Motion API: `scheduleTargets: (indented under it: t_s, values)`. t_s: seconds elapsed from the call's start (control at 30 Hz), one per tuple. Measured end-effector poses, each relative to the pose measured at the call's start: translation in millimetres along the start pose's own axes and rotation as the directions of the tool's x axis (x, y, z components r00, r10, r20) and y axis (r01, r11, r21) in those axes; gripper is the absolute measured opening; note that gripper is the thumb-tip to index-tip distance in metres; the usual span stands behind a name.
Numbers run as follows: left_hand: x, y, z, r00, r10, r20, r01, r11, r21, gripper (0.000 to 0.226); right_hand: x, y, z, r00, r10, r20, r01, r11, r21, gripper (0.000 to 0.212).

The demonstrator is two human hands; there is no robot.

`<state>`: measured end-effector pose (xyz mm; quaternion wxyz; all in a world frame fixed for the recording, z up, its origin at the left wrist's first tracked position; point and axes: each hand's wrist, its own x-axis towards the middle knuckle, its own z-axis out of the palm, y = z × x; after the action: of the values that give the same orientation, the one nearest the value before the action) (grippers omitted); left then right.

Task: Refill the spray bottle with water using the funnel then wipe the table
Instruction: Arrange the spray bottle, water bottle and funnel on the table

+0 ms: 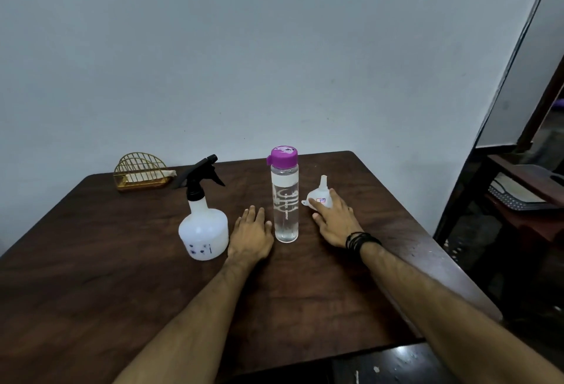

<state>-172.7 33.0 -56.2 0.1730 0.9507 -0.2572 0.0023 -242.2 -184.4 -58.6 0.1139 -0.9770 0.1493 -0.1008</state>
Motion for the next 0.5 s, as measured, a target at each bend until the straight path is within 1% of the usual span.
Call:
scheduleTargets:
  t_s: [0.2,0.3,0.37,0.4,0.43,0.47,0.5]
  values:
    - [-33.0,-4.1,-3.0,0.999,0.028,-0.021,-0.028,1.0,0.005,0.054,-31.6,-9.0,3.0,0.999,0.016,-0.034,-0.015,0.999,0.032,0.047]
    - [-45.8,-5.8,-4.8,0.998,0.051,-0.03,-0.051,0.999,0.0,0.053,-44.5,-16.6,0.0,0.998,0.062,-0.019,-0.061,0.997,0.042,0.048]
    - [-55.1,-7.5,-6.9,0.995,0.067,-0.072,-0.069,0.997,-0.026,0.051,-54.4,-23.3,-4.8,0.995,0.101,-0.015,-0.099,0.99,0.099,0.051]
    - [-59.4,-7.7,-8.0,0.988,0.092,-0.124,-0.097,0.995,-0.034,0.048,-60.0,-26.1,-7.7,0.992,0.119,-0.045,-0.111,0.983,0.149,0.051]
    - [-66.3,-11.4,-12.4,0.972,0.133,-0.192,-0.141,0.989,-0.032,0.044,-65.6,-33.3,-10.5,0.985,0.133,-0.113,-0.107,0.972,0.21,0.051]
    - [-70.8,-11.3,-14.7,0.947,0.193,-0.258,-0.204,0.979,-0.015,0.039,-71.0,-36.7,-13.0,0.963,0.154,-0.22,-0.091,0.958,0.273,0.049]
    - [-74.6,-11.1,-17.1,0.912,0.256,-0.321,-0.267,0.964,0.013,0.035,-77.1,-41.9,-15.9,0.925,0.171,-0.34,-0.054,0.943,0.327,0.045]
